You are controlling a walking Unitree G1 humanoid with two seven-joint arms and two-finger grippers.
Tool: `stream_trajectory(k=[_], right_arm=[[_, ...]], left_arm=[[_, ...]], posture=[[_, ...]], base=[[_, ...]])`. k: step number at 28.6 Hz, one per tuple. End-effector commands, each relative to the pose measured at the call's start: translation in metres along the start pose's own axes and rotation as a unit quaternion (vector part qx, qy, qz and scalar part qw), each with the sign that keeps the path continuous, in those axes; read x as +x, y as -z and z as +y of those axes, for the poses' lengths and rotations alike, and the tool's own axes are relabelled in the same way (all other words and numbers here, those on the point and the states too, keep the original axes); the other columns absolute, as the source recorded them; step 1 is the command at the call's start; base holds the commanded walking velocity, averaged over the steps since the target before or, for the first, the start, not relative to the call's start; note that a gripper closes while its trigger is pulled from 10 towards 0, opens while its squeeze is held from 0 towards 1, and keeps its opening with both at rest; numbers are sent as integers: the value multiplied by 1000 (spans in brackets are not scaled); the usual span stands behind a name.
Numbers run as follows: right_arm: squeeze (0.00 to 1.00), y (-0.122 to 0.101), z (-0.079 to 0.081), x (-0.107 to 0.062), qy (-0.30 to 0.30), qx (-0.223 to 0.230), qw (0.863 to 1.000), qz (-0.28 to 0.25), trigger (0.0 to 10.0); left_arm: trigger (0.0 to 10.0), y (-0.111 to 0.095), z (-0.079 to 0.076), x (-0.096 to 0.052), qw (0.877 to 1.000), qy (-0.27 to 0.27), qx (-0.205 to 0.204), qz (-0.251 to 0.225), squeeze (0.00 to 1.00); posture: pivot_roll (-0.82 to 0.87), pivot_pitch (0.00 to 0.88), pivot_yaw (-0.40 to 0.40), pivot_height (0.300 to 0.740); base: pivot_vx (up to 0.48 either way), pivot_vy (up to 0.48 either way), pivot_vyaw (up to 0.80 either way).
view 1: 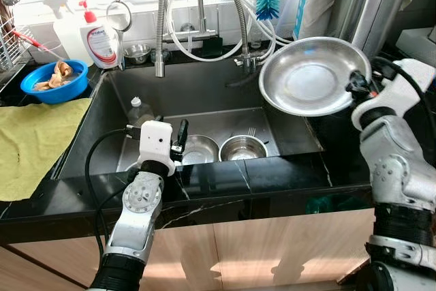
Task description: Kitchen organization
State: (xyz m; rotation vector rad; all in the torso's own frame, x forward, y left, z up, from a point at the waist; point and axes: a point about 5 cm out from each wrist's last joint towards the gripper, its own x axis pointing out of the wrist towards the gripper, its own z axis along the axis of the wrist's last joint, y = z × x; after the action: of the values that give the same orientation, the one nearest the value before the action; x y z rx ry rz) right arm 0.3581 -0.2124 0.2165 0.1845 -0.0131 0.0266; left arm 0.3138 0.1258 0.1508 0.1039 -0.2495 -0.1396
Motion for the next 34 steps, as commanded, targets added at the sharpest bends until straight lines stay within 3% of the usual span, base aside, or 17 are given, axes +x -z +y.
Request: stream_trajectory(k=[1,9,19,28,30,31,32,34], right_arm=[[0,3,11,6,-40,-29,999,8,10000],[0,18,22,24,-115,-122,985,34,10000],[0,18,18,44,-129,-187,972,61,10000],[0,28,21,47,-134,-205,966,83,10000],[529,30,23,48,-137,-205,966,85,10000],[929,31,23,48,-137,-205,965,85,10000],[1000,32,24,48,-138,-203,966,86,10000],[1000,33,25,49,-142,-201,965,86,10000]], left_arm=[[10000,-2,1,3,1000,-3,-2,-2,0],[10000,-2,0,3,1000,1,-6,-2,0],[10000,0,-7,1,1000,14,-17,4,0],[10000,0,-9,0,1000,16,-18,4,0],[10000,-1,-8,0,1000,15,-18,4,0],[10000,-1,-8,0,1000,14,-18,4,0],[10000,-1,-8,0,1000,14,-18,4,0],[10000,-1,-8,0,1000,14,-18,4,0]], posture=[[-120,0,52,740],[-105,0,43,740],[-104,0,35,740],[-91,0,28,740],[-89,0,27,740],[-87,0,26,740],[-86,0,26,740],[-86,0,26,740]], base=[[0,0,0],[0,0,0],[0,0,0],[0,0,0],[0,0,0],[0,0,0],[0,0,0],[0,0,0]])
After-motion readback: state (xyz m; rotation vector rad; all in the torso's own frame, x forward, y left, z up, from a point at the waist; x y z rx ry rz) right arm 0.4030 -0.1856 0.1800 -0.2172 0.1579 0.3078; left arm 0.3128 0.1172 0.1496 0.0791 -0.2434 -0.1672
